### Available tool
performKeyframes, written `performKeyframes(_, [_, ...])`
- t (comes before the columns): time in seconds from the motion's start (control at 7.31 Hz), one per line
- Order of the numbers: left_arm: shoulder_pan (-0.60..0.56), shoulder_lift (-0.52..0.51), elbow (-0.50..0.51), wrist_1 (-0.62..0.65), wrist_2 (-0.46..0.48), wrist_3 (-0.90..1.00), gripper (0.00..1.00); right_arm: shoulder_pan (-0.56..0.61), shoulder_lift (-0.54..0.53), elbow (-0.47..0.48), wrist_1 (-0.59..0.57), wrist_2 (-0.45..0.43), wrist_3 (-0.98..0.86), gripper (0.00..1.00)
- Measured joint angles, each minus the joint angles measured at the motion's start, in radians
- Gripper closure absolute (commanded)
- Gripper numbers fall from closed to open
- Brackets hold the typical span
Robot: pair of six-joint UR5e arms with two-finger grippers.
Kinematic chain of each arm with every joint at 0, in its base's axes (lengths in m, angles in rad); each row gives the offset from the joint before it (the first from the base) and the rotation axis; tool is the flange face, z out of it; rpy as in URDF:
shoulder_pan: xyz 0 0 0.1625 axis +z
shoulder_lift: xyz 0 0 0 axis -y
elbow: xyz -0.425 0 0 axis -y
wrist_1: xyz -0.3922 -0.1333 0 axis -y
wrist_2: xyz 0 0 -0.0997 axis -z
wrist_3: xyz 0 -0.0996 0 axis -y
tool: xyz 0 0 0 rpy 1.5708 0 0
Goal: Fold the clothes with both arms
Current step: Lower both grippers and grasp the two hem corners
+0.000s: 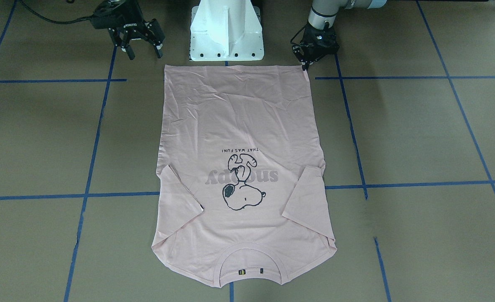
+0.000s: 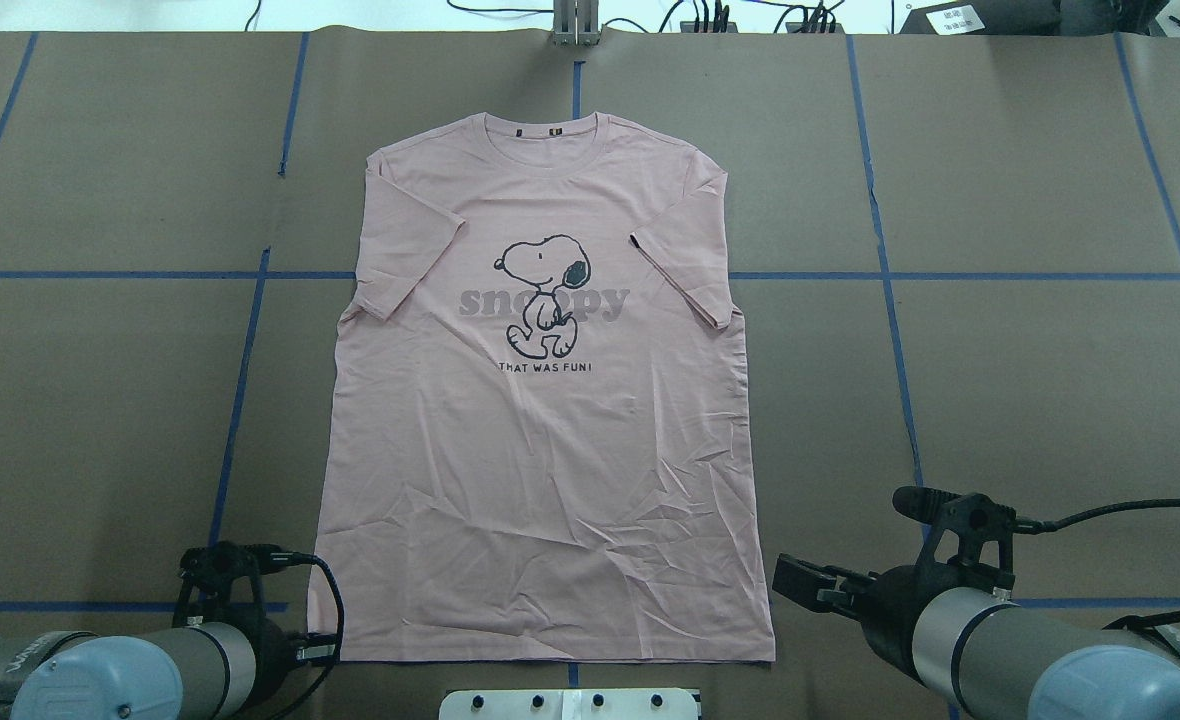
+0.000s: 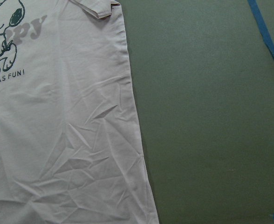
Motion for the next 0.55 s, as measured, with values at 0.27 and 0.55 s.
performKeyframes(0.27, [0.0,-0.003,-0.008,0.002,0.0,0.001,1.0,-0.024,0.002,-0.021,-0.001,-0.02,0.024,0.32])
performKeyframes(0.55, [0.0,-0.013,-0.009,0.002,0.005,0.002,1.0,-0.082,0.016,-0.074,-0.007,-0.08,0.079,0.36])
